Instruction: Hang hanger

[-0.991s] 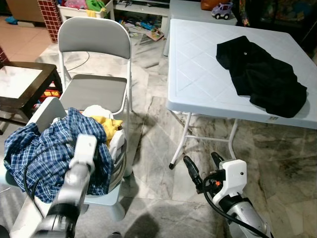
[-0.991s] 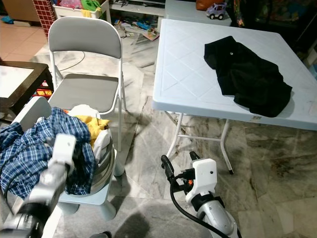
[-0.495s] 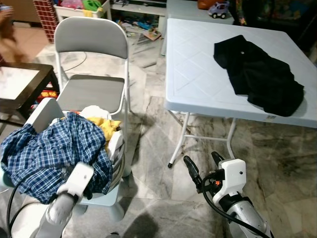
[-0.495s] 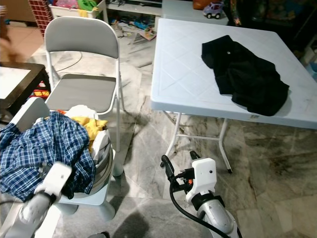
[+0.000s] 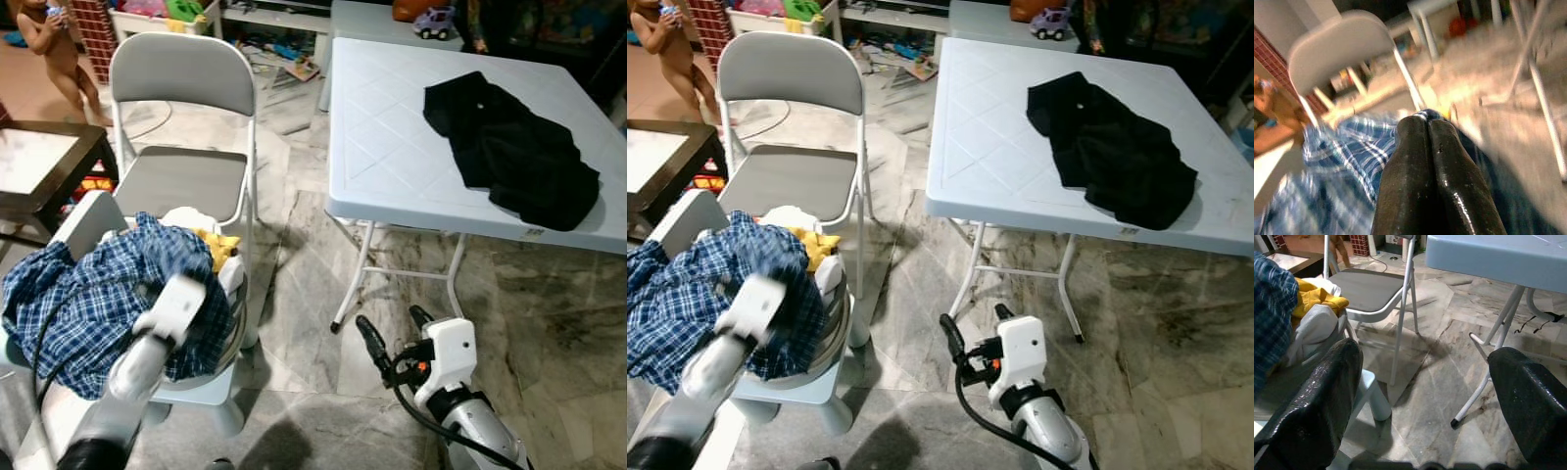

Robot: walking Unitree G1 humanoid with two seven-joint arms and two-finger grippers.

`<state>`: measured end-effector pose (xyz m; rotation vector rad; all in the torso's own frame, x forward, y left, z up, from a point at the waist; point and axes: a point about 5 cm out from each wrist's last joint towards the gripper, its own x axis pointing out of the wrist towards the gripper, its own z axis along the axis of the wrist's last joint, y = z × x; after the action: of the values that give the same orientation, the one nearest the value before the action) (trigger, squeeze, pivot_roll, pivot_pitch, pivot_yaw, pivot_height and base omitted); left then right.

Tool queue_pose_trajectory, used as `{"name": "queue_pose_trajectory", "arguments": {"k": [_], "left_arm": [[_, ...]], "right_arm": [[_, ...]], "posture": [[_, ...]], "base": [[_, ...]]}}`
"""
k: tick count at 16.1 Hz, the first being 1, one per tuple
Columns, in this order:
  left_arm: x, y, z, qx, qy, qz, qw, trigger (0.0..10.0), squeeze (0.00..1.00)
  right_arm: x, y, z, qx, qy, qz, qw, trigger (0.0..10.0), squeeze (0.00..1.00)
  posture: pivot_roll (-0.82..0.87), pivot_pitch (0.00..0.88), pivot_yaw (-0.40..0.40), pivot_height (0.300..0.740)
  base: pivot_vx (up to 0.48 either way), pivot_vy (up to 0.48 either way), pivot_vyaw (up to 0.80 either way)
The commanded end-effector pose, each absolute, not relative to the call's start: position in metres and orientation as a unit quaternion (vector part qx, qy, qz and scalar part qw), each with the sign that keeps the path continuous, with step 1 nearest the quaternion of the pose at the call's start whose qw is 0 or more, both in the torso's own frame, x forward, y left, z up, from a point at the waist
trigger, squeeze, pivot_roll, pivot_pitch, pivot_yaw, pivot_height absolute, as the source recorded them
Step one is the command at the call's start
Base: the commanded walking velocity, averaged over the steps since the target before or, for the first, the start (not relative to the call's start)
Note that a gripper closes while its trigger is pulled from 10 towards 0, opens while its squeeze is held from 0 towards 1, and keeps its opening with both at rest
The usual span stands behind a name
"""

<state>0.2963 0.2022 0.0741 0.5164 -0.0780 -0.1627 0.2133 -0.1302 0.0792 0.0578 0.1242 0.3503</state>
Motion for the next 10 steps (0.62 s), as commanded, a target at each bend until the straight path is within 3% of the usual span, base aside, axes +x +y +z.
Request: {"name": "queue_pose_trajectory", "arguments": {"k": [1, 6, 10], "left_arm": [[0.300, 0.195, 0.082, 0.248, -0.061, -0.079, 0.964, 0.0, 0.00], [0.316, 0.170, 0.119, 0.209, -0.129, -0.072, 0.967, 0.0, 0.00], [0.301, 0.167, 0.112, 0.218, -0.130, -0.103, 0.962, 0.0, 0.00]], "right_arm": [[0.212, -0.133, 0.077, 0.024, 0.066, 0.170, 0.983, 10.0, 0.00], [0.212, -0.133, 0.076, 0.023, 0.064, 0.166, 0.984, 10.0, 0.00], [0.213, -0.133, 0.075, 0.023, 0.066, 0.165, 0.984, 10.0, 0.00]], "posture": [[0.16, 0.115, -0.141, 0.740], [0.16, 0.109, -0.135, 0.740], [0.17, 0.106, -0.136, 0.740]], "base": [[0.000, 0.000, 0.00], [0.000, 0.000, 0.00], [0.000, 0.000, 0.00]]}}
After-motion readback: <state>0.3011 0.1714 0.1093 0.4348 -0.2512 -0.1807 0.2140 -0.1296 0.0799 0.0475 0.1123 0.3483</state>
